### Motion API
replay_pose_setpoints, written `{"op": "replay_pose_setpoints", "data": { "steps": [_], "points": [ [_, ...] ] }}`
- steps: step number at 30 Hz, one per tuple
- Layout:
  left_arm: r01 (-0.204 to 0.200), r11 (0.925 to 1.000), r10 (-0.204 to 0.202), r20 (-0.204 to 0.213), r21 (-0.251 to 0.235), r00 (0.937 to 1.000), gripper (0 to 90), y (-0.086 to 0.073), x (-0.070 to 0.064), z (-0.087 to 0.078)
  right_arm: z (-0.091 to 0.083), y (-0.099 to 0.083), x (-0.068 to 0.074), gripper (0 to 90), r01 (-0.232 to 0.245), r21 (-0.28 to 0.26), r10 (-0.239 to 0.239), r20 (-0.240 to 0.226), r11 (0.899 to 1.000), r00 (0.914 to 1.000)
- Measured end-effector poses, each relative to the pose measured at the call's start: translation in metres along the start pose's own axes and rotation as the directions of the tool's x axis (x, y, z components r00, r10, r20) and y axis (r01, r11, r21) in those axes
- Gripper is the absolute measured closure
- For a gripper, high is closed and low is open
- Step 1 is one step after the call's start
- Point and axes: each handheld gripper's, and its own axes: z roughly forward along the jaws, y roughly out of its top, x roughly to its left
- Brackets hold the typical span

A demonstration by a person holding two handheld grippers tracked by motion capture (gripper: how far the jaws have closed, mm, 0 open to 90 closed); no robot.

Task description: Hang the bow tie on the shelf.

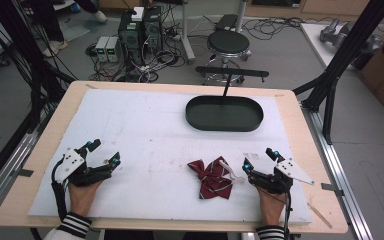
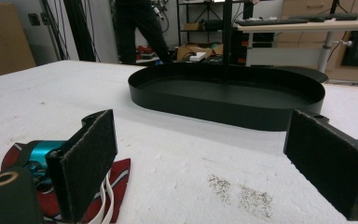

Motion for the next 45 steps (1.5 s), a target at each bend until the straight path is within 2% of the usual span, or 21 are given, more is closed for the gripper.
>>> {"op": "replay_pose_setpoints", "data": {
  "steps": [6, 9, 13, 20, 23, 24, 27, 28, 32, 33, 34, 35, 36, 37, 38, 39, 40, 41, 42, 43, 45],
  "points": [
    [-0.001, 1.0, 0.001, 0.003, -0.002, 1.0, 15.0, 0.0, 0.0, 0.0, 0.001, 0.001, 0.001, 8.6, 0.009, 0.015, -0.009, 0.001, 1.0, 1.0],
    [-0.002, 1.0, 0.002, 0.003, 0.001, 1.0, 15.0, 0.0, 0.0, 0.0, 0.001, 0.002, 0.002, 8.6, -0.013, 0.033, 0.012, 0.019, 0.999, 0.9997],
    [0.004, 1.0, -0.004, 0.003, 0.001, 1.0, 15.0, 0.0, 0.001, 0.001, 0.001, 0.01, 0.001, 8.6, -0.019, 0.03, 0.018, 0.013, 0.999, 0.9998],
    [-0.001, 1.0, 0.001, 0.002, 0.0, 1.0, 15.0, 0.0, 0.0, 0.0, 0.005, 0.037, 0.008, 8.5, 0.048, 0.048, -0.047, -0.028, 0.998, 0.9985],
    [-0.002, 1.0, 0.002, 0.0, -0.001, 1.0, 14.9, 0.0, 0.0, 0.0, 0.009, 0.047, 0.012, 8.6, 0.073, 0.089, -0.068, -0.057, 0.993, 0.9961],
    [-0.005, 1.0, 0.005, 0.0, 0.0, 1.0, 14.9, 0.0, -0.001, 0.0, 0.011, 0.053, 0.014, 8.5, 0.097, 0.125, -0.087, -0.083, 0.987, 0.9927],
    [-0.008, 1.0, 0.008, -0.001, 0.003, 1.0, 15.0, 0.0, -0.001, 0.0, 0.013, 0.058, 0.017, 8.6, 0.118, 0.156, -0.103, -0.103, 0.981, 0.9894],
    [-0.008, 1.0, 0.008, 0.0, 0.002, 1.0, 15.0, 0.0, -0.001, 0.0, 0.015, 0.063, 0.02, 8.6, 0.144, 0.184, -0.124, -0.115, 0.972, 0.9856],
    [-0.007, 1.0, 0.007, -0.003, 0.003, 1.0, 15.0, 0.0, -0.001, 0.0, 0.017, 0.069, 0.024, 8.6, 0.166, 0.209, -0.141, -0.131, 0.964, 0.9813],
    [-0.008, 1.0, 0.008, -0.003, 0.003, 1.0, 14.9, 0.0, -0.001, 0.0, 0.018, 0.07, 0.026, 8.6, 0.172, 0.226, -0.143, -0.139, 0.959, 0.98],
    [-0.009, 1.0, 0.009, -0.002, 0.003, 1.0, 14.9, 0.0, -0.001, 0.0, 0.02, 0.073, 0.028, 8.6, 0.2, 0.257, -0.165, -0.152, 0.946, 0.9745],
    [-0.009, 0.9999, 0.009, -0.002, 0.004, 1.0, 14.9, 0.0, -0.001, 0.0, 0.02, 0.073, 0.028, 8.6, 0.2, 0.257, -0.165, -0.152, 0.946, 0.9745],
    [-0.008, 1.0, 0.008, -0.003, 0.003, 1.0, 14.9, 0.0, -0.001, 0.0, 0.021, 0.075, 0.029, 8.6, 0.206, 0.269, -0.167, -0.162, 0.941, 0.9726],
    [-0.007, 1.0, 0.007, -0.003, 0.003, 1.0, 15.0, 0.0, -0.001, 0.0, 0.024, 0.078, 0.03, 8.6, 0.222, 0.307, -0.172, -0.184, 0.925, 0.9679],
    [-0.006, 1.0, 0.006, -0.004, 0.002, 1.0, 14.9, 0.0, -0.001, 0.0, 0.025, 0.079, 0.031, 8.6, 0.232, 0.322, -0.175, -0.196, 0.918, 0.9649],
    [-0.006, 1.0, 0.006, -0.004, 0.002, 1.0, 14.9, 0.0, -0.001, 0.0, 0.025, 0.079, 0.031, 8.6, 0.232, 0.322, -0.175, -0.196, 0.918, 0.9649],
    [-0.006, 1.0, 0.006, -0.004, 0.002, 1.0, 14.9, 0.0, -0.001, 0.0, 0.029, 0.082, 0.034, 8.6, 0.248, 0.366, -0.172, -0.227, 0.897, 0.9586],
    [-0.007, 1.0, 0.007, -0.004, 0.003, 1.0, 14.9, 0.0, -0.001, 0.0, 0.029, 0.082, 0.034, 8.6, 0.248, 0.366, -0.172, -0.227, 0.897, 0.9586],
    [-0.007, 1.0, 0.007, -0.004, 0.003, 1.0, 15.0, 0.0, -0.001, 0.0, 0.03, 0.083, 0.035, 8.7, 0.256, 0.379, -0.177, -0.231, 0.889, 0.9566],
    [-0.007, 1.0, 0.007, -0.004, 0.003, 1.0, 14.9, 0.0, -0.001, 0.0, 0.032, 0.084, 0.038, 9.6, 0.275, 0.408, -0.187, -0.241, 0.87, 0.9522],
    [-0.007, 1.0, 0.007, -0.004, 0.003, 1.0, 14.9, 0.0, -0.001, 0.0, 0.034, 0.086, 0.04, 15.4, 0.296, 0.424, -0.2, -0.257, 0.856, 0.9454]
  ]
}}
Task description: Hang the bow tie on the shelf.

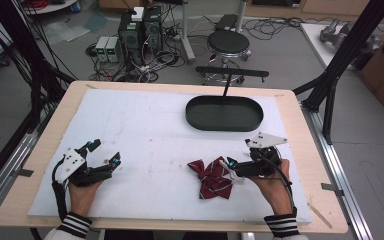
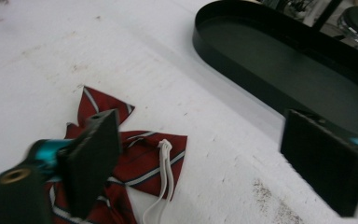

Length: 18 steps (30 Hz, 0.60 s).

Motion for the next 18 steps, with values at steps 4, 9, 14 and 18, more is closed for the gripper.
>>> {"op": "replay_pose_setpoints", "data": {
  "steps": [4, 9, 14, 18],
  "points": [
    [0.0, 1.0, 0.0, 0.0, 0.0, 1.0, 14.9, 0.0, 0.0, 0.0, 0.003, 0.002, 0.001, 15.6, -0.002, 0.029, 0.002, -0.007, 1.0, 1.0],
    [-0.002, 1.0, 0.002, 0.001, 0.002, 1.0, 15.0, 0.0, 0.0, 0.0, 0.016, 0.0, 0.004, 19.1, -0.003, 0.116, 0.011, -0.07, 0.993, 0.9975],
    [-0.002, 1.0, 0.002, 0.001, 0.001, 1.0, 15.0, 0.0, 0.0, 0.0, 0.021, -0.004, 0.004, 24.2, -0.026, 0.138, 0.036, -0.072, 0.99, 0.9968],
    [-0.005, 1.0, 0.005, 0.001, 0.003, 1.0, 15.0, 0.0, 0.0, 0.0, 0.024, -0.008, 0.003, 27.4, -0.062, 0.17, 0.077, -0.081, 0.984, 0.9938]
  ]
}}
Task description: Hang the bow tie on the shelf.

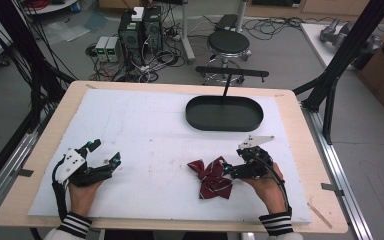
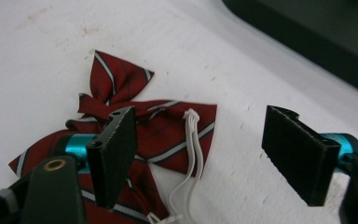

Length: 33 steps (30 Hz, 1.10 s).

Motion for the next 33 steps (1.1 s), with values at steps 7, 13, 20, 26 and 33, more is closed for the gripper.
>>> {"op": "replay_pose_setpoints", "data": {
  "steps": [7, 13, 20, 26, 33],
  "points": [
    [0.002, 1.0, -0.002, -0.001, -0.003, 1.0, 15.0, 0.0, 0.0, 0.0, 0.008, 0.001, 0.001, 38.4, 0.005, 0.075, -0.006, 0.014, 0.997, 0.9999],
    [0.012, 0.9999, -0.012, -0.002, -0.002, 0.9999, 15.1, 0.0, 0.001, 0.0, 0.015, 0.0, 0.001, 42.4, 0.012, 0.129, -0.014, 0.017, 0.992, 0.9998],
    [0.022, 0.9997, -0.022, -0.003, -0.006, 0.9998, 15.1, 0.0, 0.002, 0.0, 0.023, -0.004, -0.001, 51.1, 0.012, 0.163, -0.01, -0.015, 0.986, 0.9998],
    [0.023, 0.9997, -0.023, -0.005, -0.007, 0.9997, 15.1, 0.0, 0.002, 0.0, 0.027, -0.006, -0.003, 58.8, 0.008, 0.19, -0.006, -0.013, 0.982, 0.9999],
    [0.019, 0.9998, -0.019, -0.007, -0.005, 0.9998, 15.1, 0.0, 0.002, 0.0, 0.03, -0.006, -0.004, 66.2, 0.008, 0.218, -0.004, -0.022, 0.976, 0.9998]
  ]
}}
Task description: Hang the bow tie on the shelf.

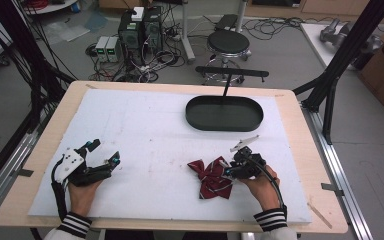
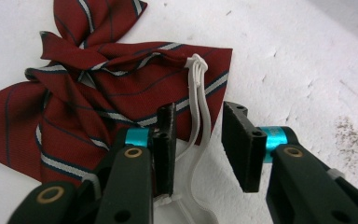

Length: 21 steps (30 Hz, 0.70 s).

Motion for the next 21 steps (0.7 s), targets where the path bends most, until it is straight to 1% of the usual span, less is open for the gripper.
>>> {"op": "replay_pose_setpoints", "data": {
  "steps": [3, 7, 8, 10, 12, 13, 15, 16, 21],
  "points": [
    [0.0, 1.0, 0.0, -0.002, 0.0, 1.0, 15.1, 0.0, -0.0002, -0.0001, 0.0018, 0.0001, -0.0011, 69.2, -0.011, 0.016, 0.011, -0.002, 1.0, 0.9999],
    [0.003, 1.0, -0.003, -0.001, -0.001, 1.0, 15.1, -0.0001, -0.0005, 0.0001, 0.0043, 0.0007, -0.0011, 71.4, -0.005, 0.028, 0.006, -0.015, 1.0, 0.9999],
    [0.003, 1.0, -0.003, -0.001, -0.001, 1.0, 15.1, -0.0001, -0.0005, 0.0, 0.0052, 0.001, -0.0008, 73.2, -0.011, 0.039, 0.011, -0.018, 0.999, 0.9998],
    [0.001, 1.0, -0.001, -0.002, -0.001, 1.0, 15.1, 0.0, -0.0003, 0.0, 0.0057, 0.0011, -0.0008, 74.5, -0.014, 0.042, 0.015, -0.021, 0.999, 0.9997],
    [0.003, 1.0, -0.003, -0.001, -0.001, 1.0, 15.1, -0.0001, -0.0005, 0.0, 0.0065, 0.0013, -0.0016, 78.1, -0.018, 0.051, 0.019, -0.018, 0.999, 0.9997],
    [0.002, 1.0, -0.002, -0.002, 0.0, 1.0, 15.1, 0.0, -0.0007, -0.0001, 0.0062, 0.0016, -0.0021, 83.7, -0.028, 0.052, 0.029, -0.015, 0.998, 0.9995],
    [0.002, 1.0, -0.002, -0.004, -0.001, 1.0, 15.1, -0.0001, -0.0007, -0.0001, 0.0063, 0.0015, -0.0024, 85.1, -0.037, 0.052, 0.038, -0.017, 0.998, 0.9991],
    [0.002, 1.0, -0.002, -0.004, -0.001, 1.0, 15.1, -0.0001, -0.0007, -0.0002, 0.0063, 0.0015, -0.0024, 86.6, -0.033, 0.051, 0.033, -0.014, 0.998, 0.9993],
    [0.0, 1.0, 0.0, -0.005, -0.002, 1.0, 15.1, -0.0001, -0.0008, -0.0001, 0.0052, 0.0021, 0.0003, 87.0, -0.018, 0.047, 0.018, -0.006, 0.999, 0.9998]
  ]
}}
